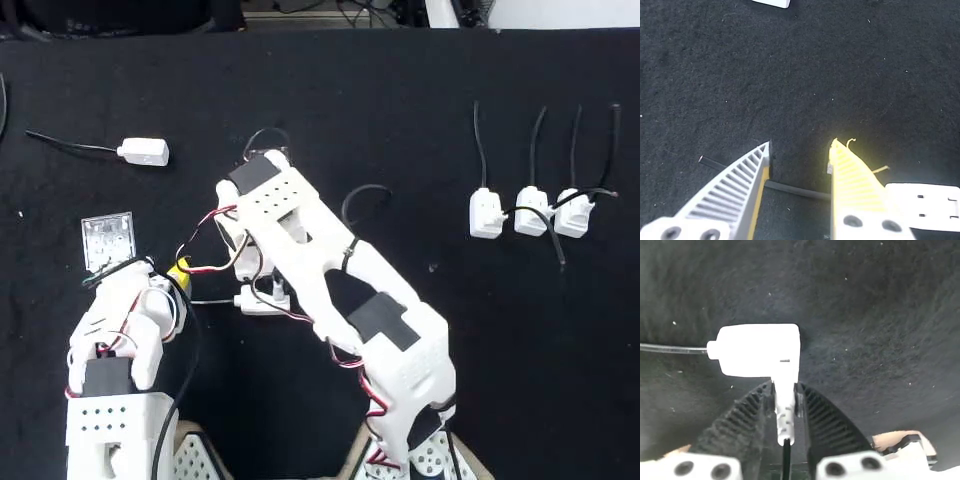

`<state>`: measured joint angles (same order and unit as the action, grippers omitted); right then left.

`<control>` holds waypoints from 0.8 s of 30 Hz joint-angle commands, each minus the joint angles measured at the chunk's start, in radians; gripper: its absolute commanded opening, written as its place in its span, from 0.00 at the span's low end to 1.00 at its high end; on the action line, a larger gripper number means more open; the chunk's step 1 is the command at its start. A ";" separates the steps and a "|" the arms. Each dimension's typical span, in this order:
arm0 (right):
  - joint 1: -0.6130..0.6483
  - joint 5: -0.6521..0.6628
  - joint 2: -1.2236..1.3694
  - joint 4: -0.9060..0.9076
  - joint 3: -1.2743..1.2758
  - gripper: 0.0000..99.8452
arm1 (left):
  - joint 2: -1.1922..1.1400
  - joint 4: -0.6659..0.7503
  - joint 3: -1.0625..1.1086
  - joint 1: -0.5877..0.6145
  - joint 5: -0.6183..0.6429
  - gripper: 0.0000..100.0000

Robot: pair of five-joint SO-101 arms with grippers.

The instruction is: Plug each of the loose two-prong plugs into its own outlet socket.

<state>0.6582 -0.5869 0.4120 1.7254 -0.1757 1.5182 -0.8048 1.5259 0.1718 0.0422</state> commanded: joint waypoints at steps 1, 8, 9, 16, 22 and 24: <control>0.014 -0.061 -0.061 -0.009 0.001 0.01 | 0.009 0.014 -0.019 0.010 -0.006 0.19; 0.012 -0.063 0.065 -0.049 0.044 0.01 | 0.009 0.014 -0.019 0.010 -0.006 0.19; 0.012 -0.057 0.082 -0.054 0.039 0.01 | 0.009 0.014 -0.019 0.010 -0.006 0.19; 0.012 0.057 0.077 -0.058 0.044 0.01 | 0.009 0.014 -0.019 0.010 -0.006 0.19; 0.011 0.213 0.012 -0.058 0.047 0.01 | 0.009 0.009 -0.021 0.010 -0.006 0.19; 0.011 0.367 0.012 -0.071 0.045 0.02 | 0.009 0.009 -0.021 0.010 -0.006 0.19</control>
<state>0.6598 -0.4319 0.4841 1.6747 -0.1312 1.5182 -0.8048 1.5259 0.1718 0.0422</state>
